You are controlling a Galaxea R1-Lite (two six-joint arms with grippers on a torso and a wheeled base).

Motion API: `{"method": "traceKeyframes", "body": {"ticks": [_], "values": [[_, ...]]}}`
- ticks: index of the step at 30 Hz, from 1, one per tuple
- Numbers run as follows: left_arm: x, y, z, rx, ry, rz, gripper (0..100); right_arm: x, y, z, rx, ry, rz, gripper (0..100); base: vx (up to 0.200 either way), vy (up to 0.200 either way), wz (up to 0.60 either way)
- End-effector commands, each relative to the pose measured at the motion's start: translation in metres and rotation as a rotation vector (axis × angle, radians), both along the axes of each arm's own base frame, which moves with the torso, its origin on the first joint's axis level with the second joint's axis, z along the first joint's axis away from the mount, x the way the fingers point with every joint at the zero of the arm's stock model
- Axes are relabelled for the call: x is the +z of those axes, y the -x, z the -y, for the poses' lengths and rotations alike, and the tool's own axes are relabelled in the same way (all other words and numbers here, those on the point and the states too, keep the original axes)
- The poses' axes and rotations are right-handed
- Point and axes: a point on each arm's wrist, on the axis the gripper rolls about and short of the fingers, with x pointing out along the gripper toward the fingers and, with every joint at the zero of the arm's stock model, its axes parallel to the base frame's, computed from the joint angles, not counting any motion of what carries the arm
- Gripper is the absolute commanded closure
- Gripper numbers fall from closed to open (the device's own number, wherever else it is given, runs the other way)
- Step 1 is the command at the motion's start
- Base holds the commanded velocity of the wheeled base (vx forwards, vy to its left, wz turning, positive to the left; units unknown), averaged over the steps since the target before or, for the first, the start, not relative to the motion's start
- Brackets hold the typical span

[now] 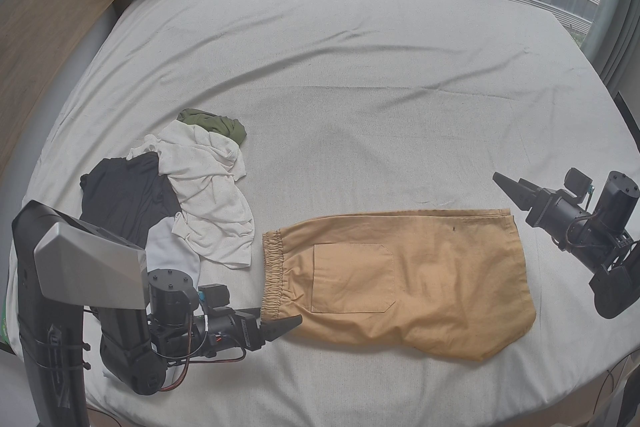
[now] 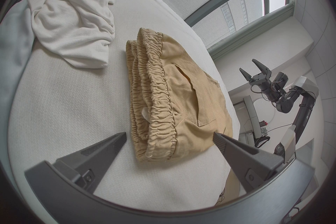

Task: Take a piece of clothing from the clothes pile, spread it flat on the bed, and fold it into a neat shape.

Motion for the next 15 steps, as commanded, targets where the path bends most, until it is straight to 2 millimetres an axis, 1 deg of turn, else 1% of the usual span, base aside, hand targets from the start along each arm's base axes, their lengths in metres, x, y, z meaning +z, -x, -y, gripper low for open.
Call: {"method": "traceKeyframes", "body": {"ticks": [1, 8, 15], "values": [[0.0, -0.009, 0.005, 0.003, 0.02, 0.019, 0, -0.001, 0.0, -0.001, 0.002, 0.0, -0.002, 0, 0.0, 0.0, 0.0], [0.006, -0.016, 0.017, 0.011, 0.094, -0.002, 0, -0.001, 0.0, -0.001, 0.002, 0.001, -0.005, 0, 0.0, 0.0, 0.0], [0.006, -0.024, 0.023, 0.026, 0.131, -0.004, 0, -0.001, 0.0, -0.001, 0.004, 0.0, -0.002, 0, 0.0, 0.0, 0.0]]}}
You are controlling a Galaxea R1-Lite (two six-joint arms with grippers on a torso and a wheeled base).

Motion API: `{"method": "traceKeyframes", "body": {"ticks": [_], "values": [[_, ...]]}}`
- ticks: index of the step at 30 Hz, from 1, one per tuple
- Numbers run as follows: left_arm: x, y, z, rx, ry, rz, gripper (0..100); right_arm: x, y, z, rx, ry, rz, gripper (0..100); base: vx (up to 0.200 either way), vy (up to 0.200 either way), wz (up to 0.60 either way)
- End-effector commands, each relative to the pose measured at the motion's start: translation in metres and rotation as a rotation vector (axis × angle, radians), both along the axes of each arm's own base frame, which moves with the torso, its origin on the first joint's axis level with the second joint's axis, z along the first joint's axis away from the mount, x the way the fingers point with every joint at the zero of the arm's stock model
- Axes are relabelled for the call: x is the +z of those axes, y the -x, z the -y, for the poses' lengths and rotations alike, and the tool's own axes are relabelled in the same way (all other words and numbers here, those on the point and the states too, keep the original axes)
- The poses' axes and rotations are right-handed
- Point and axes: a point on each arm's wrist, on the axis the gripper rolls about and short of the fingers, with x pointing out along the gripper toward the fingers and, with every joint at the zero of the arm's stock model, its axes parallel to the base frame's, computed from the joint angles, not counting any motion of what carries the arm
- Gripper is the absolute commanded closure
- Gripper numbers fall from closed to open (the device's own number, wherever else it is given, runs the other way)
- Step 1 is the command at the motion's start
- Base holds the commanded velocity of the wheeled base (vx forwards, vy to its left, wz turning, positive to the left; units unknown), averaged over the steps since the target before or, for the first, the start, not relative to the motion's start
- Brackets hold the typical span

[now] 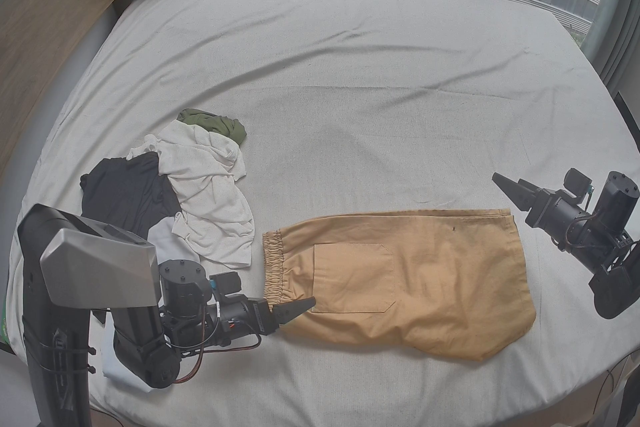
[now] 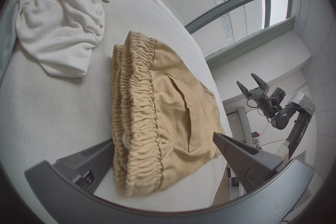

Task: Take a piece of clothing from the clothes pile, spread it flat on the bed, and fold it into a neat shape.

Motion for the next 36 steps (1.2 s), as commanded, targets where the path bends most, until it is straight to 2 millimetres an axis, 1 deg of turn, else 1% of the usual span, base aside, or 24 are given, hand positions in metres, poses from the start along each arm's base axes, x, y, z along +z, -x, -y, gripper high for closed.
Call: {"method": "traceKeyframes", "body": {"ticks": [1, 7, 11, 19, 32, 33, 36], "values": [[0.001, -0.006, 0.004, 0.014, 0.018, 0.01, 0, 0.0, 0.0, -0.001, 0.002, 0.0, -0.002, 0, 0.0, 0.0, 0.0], [0.005, -0.017, 0.009, 0.055, 0.066, 0.012, 0, -0.001, 0.0, -0.002, 0.008, 0.002, -0.006, 0, 0.0, 0.0, 0.0], [0.003, -0.019, 0.012, 0.058, 0.089, -0.006, 0, -0.002, 0.0, -0.002, 0.007, 0.002, -0.007, 0, 0.0, 0.0, 0.0], [-0.002, -0.019, 0.019, 0.052, 0.096, -0.024, 0, -0.002, 0.0, -0.002, 0.008, 0.002, -0.009, 0, 0.0, 0.0, 0.0], [-0.001, -0.022, 0.018, 0.101, 0.093, -0.018, 0, -0.002, 0.001, -0.004, 0.013, 0.002, -0.009, 0, 0.0, 0.0, 0.0], [-0.001, -0.022, 0.017, 0.103, 0.093, -0.018, 100, -0.002, 0.001, -0.004, 0.013, 0.002, -0.009, 0, 0.0, 0.0, 0.0], [-0.001, -0.022, 0.017, 0.106, 0.093, -0.018, 100, -0.002, 0.001, -0.004, 0.013, 0.002, -0.009, 0, 0.0, 0.0, 0.0]]}}
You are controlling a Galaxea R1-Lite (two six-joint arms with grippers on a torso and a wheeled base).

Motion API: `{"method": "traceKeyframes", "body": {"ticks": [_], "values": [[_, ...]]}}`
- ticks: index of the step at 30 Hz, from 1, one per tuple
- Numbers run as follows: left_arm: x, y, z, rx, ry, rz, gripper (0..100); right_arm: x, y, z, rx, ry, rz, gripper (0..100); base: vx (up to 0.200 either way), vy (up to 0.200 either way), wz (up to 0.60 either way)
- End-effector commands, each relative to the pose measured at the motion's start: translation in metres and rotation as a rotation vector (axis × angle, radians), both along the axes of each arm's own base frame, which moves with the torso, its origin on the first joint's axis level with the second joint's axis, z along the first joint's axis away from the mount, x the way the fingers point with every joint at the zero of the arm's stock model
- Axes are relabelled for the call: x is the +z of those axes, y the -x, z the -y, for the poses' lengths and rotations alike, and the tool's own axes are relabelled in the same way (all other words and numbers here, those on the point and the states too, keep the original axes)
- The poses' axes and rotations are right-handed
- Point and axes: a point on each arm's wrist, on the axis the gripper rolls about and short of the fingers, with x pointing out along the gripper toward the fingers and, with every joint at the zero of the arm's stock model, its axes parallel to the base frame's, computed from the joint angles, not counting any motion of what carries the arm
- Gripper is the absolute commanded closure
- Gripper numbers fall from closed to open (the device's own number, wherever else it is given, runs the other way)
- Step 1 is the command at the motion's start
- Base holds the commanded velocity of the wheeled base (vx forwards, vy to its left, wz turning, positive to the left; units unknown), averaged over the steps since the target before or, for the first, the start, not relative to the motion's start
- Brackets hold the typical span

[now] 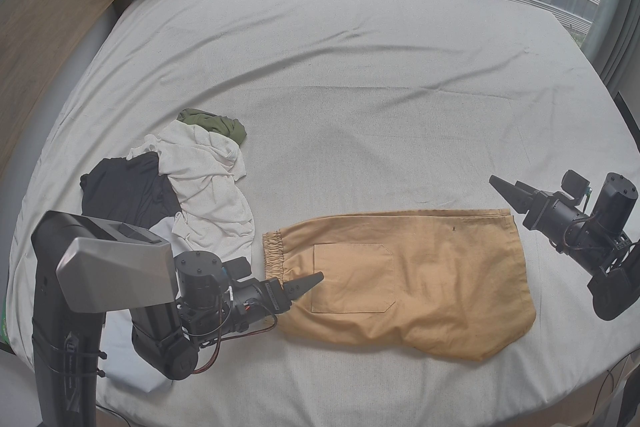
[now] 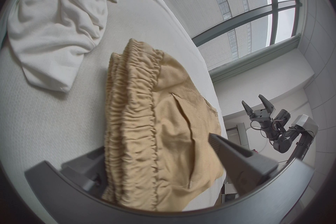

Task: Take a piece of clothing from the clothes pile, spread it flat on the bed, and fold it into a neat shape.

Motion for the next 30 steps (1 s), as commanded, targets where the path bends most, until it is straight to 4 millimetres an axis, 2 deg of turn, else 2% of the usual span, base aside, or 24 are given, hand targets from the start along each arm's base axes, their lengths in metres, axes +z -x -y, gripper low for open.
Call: {"method": "traceKeyframes", "body": {"ticks": [1, 30], "values": [[0.0, -0.0003, -0.0008, 0.001, 0.001, 0.001, 100, -0.0003, -0.0001, -0.0007, 0.003, 0.0, -0.001, 0, 0.0, 0.0, 0.0], [0.003, 0.0067, -0.0071, 0.096, -0.022, -0.015, 100, -0.0049, 0.0012, -0.0022, 0.007, 0.003, -0.012, 0, 0.0, 0.0, 0.0]]}}
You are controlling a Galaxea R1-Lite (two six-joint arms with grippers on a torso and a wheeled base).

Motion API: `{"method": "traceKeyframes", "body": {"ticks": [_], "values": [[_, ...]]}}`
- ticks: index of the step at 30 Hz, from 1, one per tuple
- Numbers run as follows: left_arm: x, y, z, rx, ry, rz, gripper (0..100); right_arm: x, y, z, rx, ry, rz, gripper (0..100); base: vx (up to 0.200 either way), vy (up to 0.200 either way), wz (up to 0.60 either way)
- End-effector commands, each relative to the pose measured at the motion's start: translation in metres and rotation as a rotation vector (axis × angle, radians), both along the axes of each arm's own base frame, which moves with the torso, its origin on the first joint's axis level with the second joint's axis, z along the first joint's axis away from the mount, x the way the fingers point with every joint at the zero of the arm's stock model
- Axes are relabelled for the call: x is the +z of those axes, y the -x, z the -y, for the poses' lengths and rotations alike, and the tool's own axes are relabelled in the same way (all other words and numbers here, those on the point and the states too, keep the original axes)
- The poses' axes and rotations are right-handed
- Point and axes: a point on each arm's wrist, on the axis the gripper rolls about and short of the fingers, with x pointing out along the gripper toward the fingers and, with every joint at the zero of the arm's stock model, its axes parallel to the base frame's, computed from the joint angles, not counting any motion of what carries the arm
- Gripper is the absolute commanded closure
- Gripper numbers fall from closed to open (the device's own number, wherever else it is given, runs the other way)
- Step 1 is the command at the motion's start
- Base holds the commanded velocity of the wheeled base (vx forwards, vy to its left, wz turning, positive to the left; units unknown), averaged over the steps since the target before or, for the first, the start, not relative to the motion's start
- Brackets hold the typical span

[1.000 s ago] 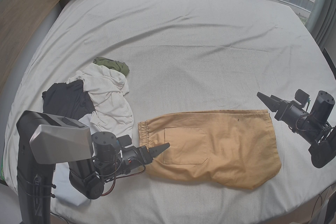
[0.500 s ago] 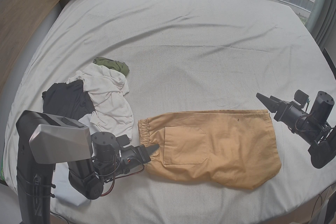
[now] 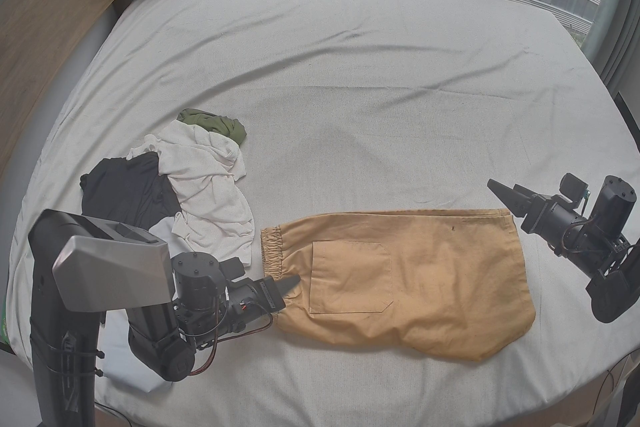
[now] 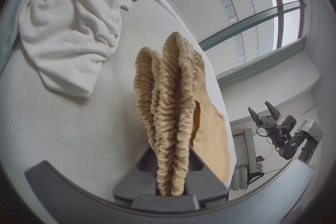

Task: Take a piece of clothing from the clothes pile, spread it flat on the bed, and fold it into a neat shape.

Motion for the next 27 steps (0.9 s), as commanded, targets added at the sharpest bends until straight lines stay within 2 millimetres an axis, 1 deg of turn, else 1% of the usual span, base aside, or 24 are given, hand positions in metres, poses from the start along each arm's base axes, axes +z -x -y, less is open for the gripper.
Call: {"method": "traceKeyframes", "body": {"ticks": [1, 3, 7, 11, 17, 19, 21, 27], "values": [[0.003, 0.004, -0.003, 0.007, -0.005, -0.006, 100, -0.001, 0.0, 0.0, 0.0, 0.0, -0.003, 0, 0.0, 0.0, 0.0], [0.006, 0.007, -0.005, 0.009, -0.005, -0.006, 100, -0.002, 0.001, -0.001, 0.002, 0.001, -0.01, 0, 0.0, 0.0, 0.0], [0.004, 0.012, -0.007, 0.01, -0.016, -0.028, 100, -0.002, 0.001, -0.002, 0.006, 0.002, -0.01, 0, 0.0, 0.0, 0.0], [0.002, 0.014, -0.009, 0.013, -0.021, -0.035, 100, -0.004, 0.001, -0.005, 0.017, 0.003, -0.015, 0, 0.0, 0.0, 0.0], [0.002, 0.015, -0.013, 0.022, -0.03, -0.04, 100, -0.006, 0.001, -0.005, 0.016, 0.004, -0.024, 0, 0.0, 0.0, 0.0], [0.01, 0.013, -0.02, 0.038, -0.024, -0.018, 100, -0.006, 0.001, -0.005, 0.016, 0.003, -0.02, 0, 0.0, 0.0, 0.0], [0.013, 0.013, -0.022, 0.045, -0.021, -0.013, 100, -0.006, 0.001, -0.005, 0.016, 0.003, -0.018, 0, 0.0, 0.0, 0.0], [0.023, 0.02, -0.036, 0.07, -0.02, -0.017, 100, -0.006, 0.001, -0.005, 0.016, 0.003, -0.016, 0, 0.0, 0.0, 0.0]]}}
